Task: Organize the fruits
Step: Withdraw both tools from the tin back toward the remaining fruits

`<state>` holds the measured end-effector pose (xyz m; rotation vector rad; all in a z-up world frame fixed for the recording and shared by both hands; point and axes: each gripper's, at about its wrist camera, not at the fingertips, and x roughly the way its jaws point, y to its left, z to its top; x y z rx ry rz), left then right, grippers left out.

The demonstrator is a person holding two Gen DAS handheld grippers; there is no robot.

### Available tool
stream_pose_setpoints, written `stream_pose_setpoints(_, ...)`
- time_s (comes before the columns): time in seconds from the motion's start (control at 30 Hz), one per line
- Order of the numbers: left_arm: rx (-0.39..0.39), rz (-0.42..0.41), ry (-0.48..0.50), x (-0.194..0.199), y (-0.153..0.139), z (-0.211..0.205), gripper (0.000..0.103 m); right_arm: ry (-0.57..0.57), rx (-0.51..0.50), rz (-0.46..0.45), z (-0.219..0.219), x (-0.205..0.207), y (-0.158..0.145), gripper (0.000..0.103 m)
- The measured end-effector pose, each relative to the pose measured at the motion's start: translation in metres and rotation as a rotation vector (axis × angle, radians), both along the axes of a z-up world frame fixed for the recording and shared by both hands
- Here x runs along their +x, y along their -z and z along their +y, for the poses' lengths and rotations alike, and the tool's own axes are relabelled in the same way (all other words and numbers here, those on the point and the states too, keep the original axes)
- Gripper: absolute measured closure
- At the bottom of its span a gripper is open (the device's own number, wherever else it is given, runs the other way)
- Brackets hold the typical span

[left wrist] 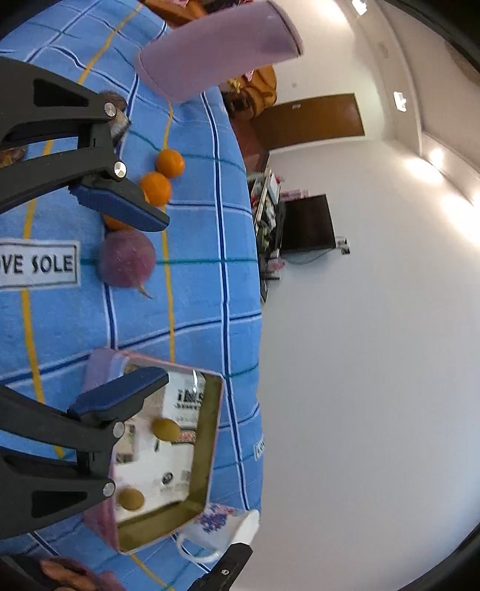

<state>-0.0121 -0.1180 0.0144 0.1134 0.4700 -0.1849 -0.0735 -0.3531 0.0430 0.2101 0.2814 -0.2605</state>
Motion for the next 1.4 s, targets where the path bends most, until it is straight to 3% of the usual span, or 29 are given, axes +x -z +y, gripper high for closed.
stream_pose_setpoints(0.23, 0.014, 0.011, -0.022, -0.013, 0.007, 0.008, 0.026, -0.009, -0.045, -0.039, 0.016, -0.008, 0.008, 0.0)
stream_pose_setpoints(0.6, 0.024, 0.007, -0.043, -0.02, 0.008, 0.016, 0.026, -0.029, -0.167, 0.002, 0.055, -0.007, 0.009, 0.0)
stream_pose_setpoints(0.87, -0.002, 0.016, -0.039, -0.025, 0.007, 0.025, 0.026, -0.047, -0.119, 0.018, 0.062, -0.012, 0.012, 0.0)
stream_pose_setpoints(1.4, -0.03, 0.045, -0.026, -0.035, 0.007, 0.049, 0.026, -0.101, -0.128, 0.06, 0.107, -0.021, 0.016, 0.0)
